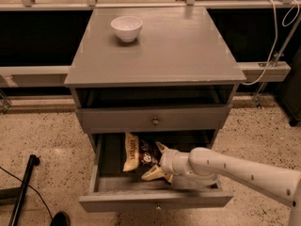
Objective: Pick brown chip bag from middle drawer and place on counter
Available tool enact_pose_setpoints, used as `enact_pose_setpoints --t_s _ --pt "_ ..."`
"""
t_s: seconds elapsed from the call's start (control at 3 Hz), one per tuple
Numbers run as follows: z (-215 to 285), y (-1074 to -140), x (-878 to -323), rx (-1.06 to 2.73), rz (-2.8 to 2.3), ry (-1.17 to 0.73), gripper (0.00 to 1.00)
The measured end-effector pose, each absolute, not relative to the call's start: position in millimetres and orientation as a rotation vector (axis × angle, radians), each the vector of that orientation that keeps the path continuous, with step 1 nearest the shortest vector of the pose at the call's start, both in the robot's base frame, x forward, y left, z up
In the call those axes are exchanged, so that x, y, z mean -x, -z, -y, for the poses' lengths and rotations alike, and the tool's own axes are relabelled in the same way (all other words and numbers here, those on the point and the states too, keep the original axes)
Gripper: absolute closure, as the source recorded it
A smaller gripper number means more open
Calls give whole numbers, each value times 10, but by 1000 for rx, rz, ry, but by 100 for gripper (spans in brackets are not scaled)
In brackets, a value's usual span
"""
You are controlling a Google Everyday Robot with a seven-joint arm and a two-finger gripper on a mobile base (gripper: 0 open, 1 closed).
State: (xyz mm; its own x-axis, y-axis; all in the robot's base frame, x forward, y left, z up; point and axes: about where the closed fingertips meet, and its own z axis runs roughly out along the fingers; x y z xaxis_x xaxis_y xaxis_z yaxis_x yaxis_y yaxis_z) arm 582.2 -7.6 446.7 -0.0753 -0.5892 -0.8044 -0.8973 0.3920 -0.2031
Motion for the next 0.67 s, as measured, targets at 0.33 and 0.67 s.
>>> enact_pose_setpoints --t_s 0.33,0.67 --pt "52 -4312 -5888 1238 -1769 -487 22" --pt "6 -4355 -5926 1140 -1709 -588 46"
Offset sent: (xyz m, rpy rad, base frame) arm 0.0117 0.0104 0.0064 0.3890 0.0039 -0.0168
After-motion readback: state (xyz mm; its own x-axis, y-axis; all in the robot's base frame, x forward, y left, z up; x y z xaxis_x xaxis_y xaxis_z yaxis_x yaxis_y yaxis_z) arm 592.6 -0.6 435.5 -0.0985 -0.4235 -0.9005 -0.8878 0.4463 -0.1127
